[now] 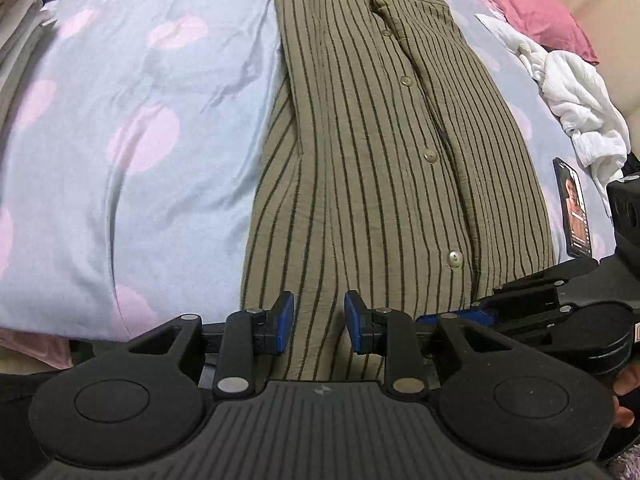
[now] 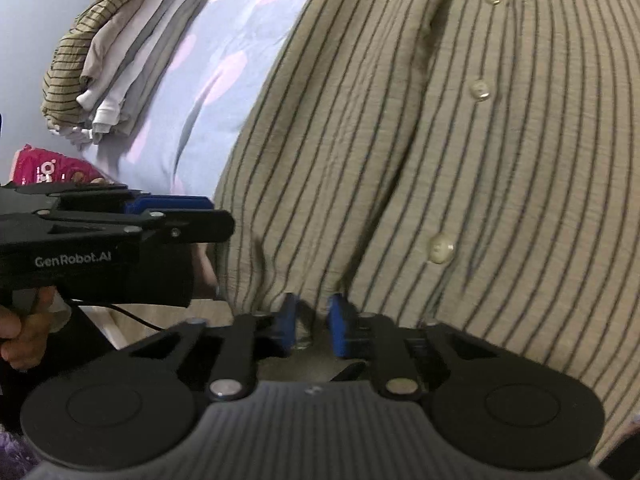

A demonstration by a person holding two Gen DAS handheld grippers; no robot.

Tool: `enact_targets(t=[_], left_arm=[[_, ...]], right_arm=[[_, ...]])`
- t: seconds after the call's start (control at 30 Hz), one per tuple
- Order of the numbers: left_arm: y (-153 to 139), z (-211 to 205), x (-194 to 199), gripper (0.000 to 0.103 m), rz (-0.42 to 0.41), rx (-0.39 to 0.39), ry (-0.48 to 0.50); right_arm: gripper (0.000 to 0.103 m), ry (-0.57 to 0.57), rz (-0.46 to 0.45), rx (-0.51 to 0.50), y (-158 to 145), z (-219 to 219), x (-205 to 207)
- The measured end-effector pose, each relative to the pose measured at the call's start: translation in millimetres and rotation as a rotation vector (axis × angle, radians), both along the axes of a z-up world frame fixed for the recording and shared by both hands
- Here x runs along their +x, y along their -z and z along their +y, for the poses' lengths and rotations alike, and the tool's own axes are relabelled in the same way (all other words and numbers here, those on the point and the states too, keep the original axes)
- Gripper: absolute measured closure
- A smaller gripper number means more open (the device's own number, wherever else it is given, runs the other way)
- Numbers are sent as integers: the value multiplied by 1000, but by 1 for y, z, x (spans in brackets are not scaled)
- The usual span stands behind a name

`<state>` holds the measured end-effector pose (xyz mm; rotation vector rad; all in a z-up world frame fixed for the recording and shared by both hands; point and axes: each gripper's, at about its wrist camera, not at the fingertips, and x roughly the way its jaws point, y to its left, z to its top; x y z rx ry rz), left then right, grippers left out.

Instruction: Fold clothes

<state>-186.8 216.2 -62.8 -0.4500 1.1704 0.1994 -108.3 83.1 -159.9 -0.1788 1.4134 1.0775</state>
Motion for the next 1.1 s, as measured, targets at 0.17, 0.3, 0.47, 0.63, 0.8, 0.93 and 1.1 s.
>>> enact_targets(t=[0.17, 0.3, 0.47, 0.63, 0.8, 0.93, 1.1], left_arm=[[-2, 12, -1, 78, 5, 3, -22], [-5, 20, 1, 74, 11, 24, -29], [-1, 25, 7, 66, 38, 53, -19], [8, 24, 3, 65, 78, 53, -10], [19, 23, -4, 62, 128, 57, 0], [22, 24, -7, 62, 120, 22, 9], [21, 26, -9, 78, 84, -40, 20]], right_arm=[[103, 12, 14, 8, -10, -6, 2], [103, -2, 13, 26, -30, -19, 1], [103, 12, -8, 14, -38, -36, 5], [82, 47, -3, -3, -23, -36, 12], [62, 27, 3, -7, -13, -26, 11], [66, -27, -17, -25, -3, -16, 4], [68, -51, -32, -21, 7, -9, 0]])
